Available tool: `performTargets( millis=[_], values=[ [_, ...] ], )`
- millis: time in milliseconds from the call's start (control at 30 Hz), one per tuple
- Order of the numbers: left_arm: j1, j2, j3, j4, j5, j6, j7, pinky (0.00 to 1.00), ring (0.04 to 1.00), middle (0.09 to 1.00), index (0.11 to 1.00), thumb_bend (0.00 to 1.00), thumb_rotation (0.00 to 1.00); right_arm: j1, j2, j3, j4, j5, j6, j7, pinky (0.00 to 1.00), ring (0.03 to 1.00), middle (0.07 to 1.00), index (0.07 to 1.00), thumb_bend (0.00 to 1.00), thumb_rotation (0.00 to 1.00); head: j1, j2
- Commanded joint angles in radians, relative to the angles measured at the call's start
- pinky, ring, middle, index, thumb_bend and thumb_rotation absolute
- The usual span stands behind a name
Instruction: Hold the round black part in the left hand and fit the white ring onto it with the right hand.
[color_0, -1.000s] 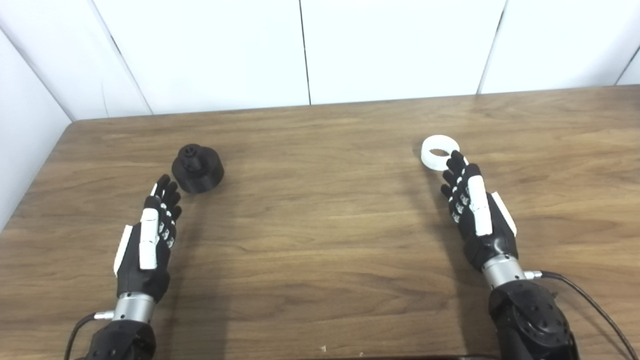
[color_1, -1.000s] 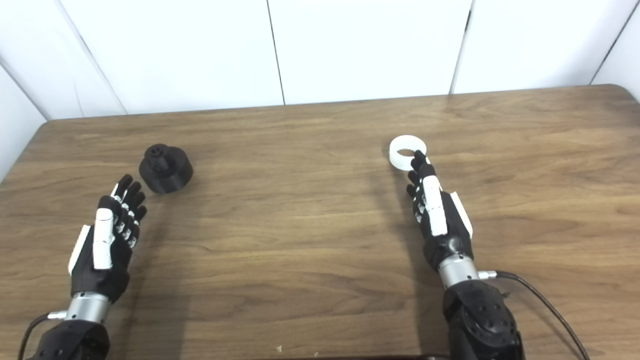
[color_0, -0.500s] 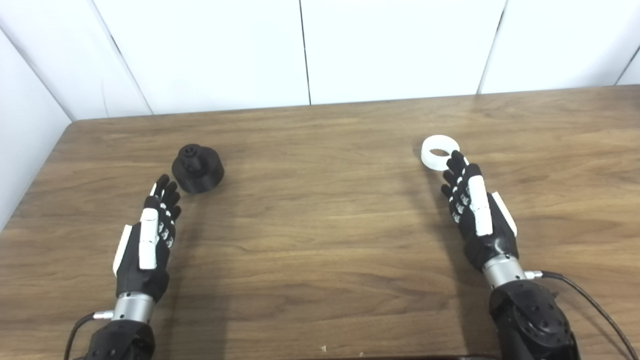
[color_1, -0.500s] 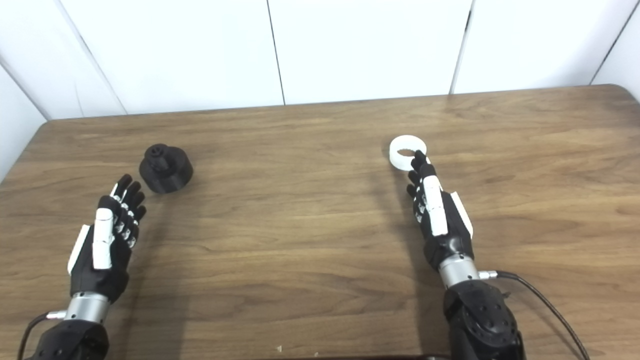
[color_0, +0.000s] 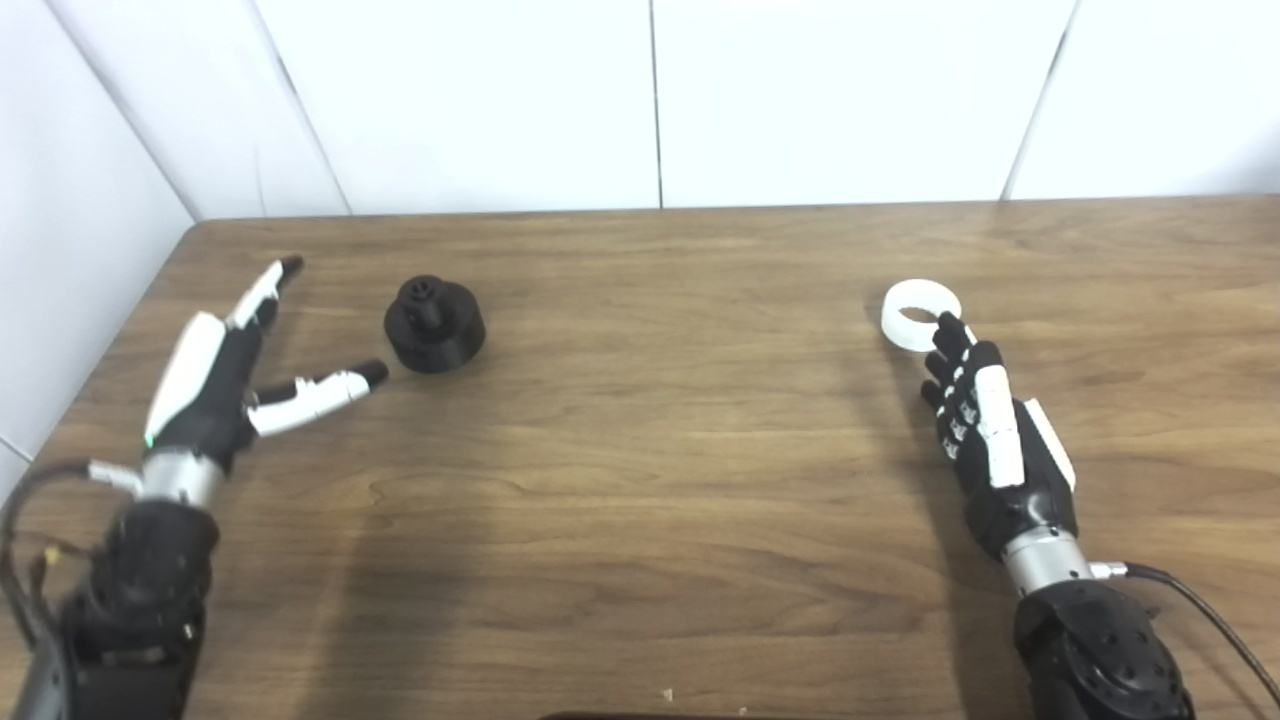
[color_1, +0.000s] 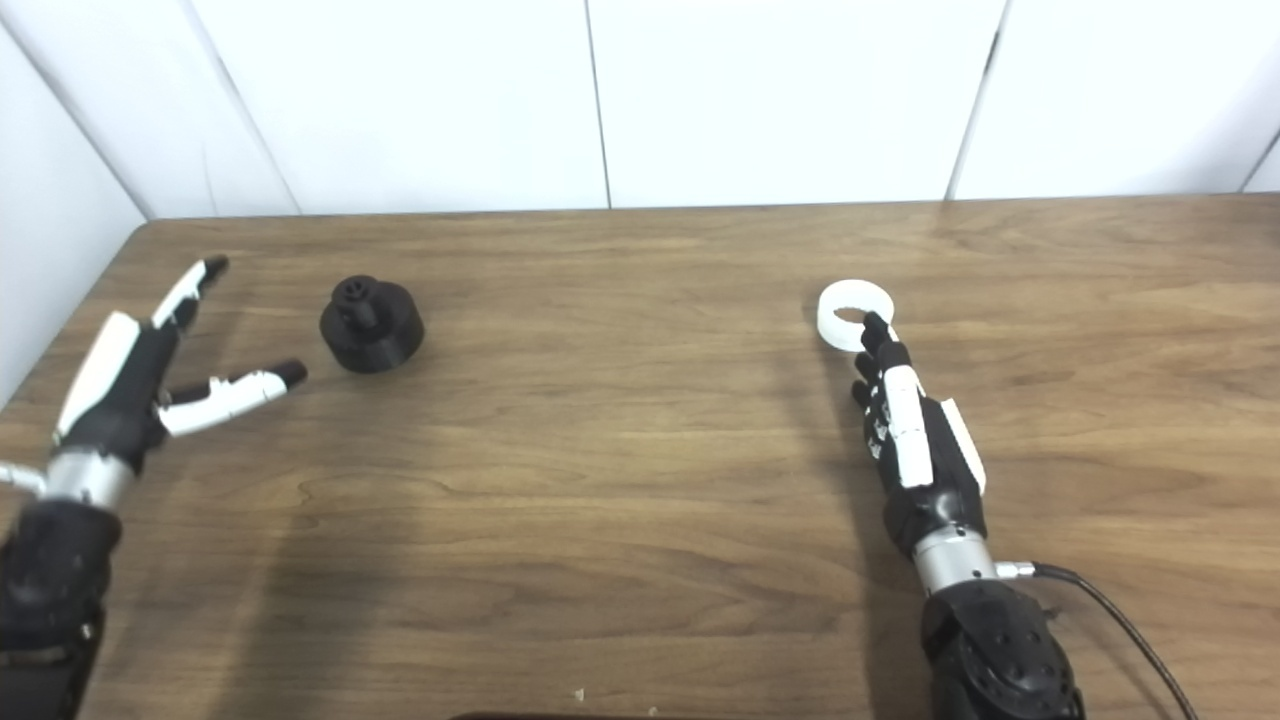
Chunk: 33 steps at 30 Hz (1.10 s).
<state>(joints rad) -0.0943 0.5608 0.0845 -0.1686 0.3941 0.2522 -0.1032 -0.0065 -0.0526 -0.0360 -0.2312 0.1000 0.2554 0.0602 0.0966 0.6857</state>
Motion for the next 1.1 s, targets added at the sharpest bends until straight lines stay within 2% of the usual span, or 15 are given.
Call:
performTargets(
  millis=[0,333,467,600,833,1067],
  values=[
    [-0.051,0.048,-0.013,0.016,0.061,-0.017,0.006,0.97,1.0,0.994,0.946,0.99,0.49,-0.021,0.001,0.003,-0.02,0.003,-0.035,0.004,1.0,1.0,1.0,0.964,0.54,1.0,0.001,0.001],
    [-0.171,0.097,-0.089,0.207,0.153,-0.065,0.001,0.95,1.0,0.976,0.917,1.0,0.46,-0.017,-0.011,-0.003,-0.018,0.029,-0.041,0.021,1.0,1.0,1.0,0.926,0.56,1.0,0.003,-0.001],
    [-0.231,0.129,-0.145,0.288,0.161,-0.063,-0.069,1.0,1.0,0.983,0.918,0.99,0.46,-0.015,-0.012,-0.002,-0.025,0.02,-0.043,0.018,1.0,1.0,1.0,0.92,0.56,1.0,0.001,-0.001],
    [-0.29,0.154,-0.2,0.364,0.168,-0.063,-0.143,0.99,1.0,0.987,0.916,0.99,0.48,-0.011,-0.013,-0.003,-0.034,0.017,-0.04,0.015,1.0,1.0,1.0,0.915,0.57,1.0,0.0,0.001],
    [-0.321,0.152,-0.217,0.435,0.151,-0.071,-0.166,0.98,1.0,0.975,0.902,1.0,0.46,-0.006,-0.019,-0.007,-0.046,0.014,-0.033,0.014,1.0,1.0,1.0,0.918,0.59,1.0,0.001,0.006],
    [-0.333,0.148,-0.227,0.464,0.141,-0.087,-0.192,0.97,1.0,0.97,0.893,1.0,0.45,-0.002,-0.022,-0.011,-0.054,0.021,-0.03,0.016,1.0,1.0,1.0,0.928,0.59,1.0,-0.001,0.009]
  ],
)
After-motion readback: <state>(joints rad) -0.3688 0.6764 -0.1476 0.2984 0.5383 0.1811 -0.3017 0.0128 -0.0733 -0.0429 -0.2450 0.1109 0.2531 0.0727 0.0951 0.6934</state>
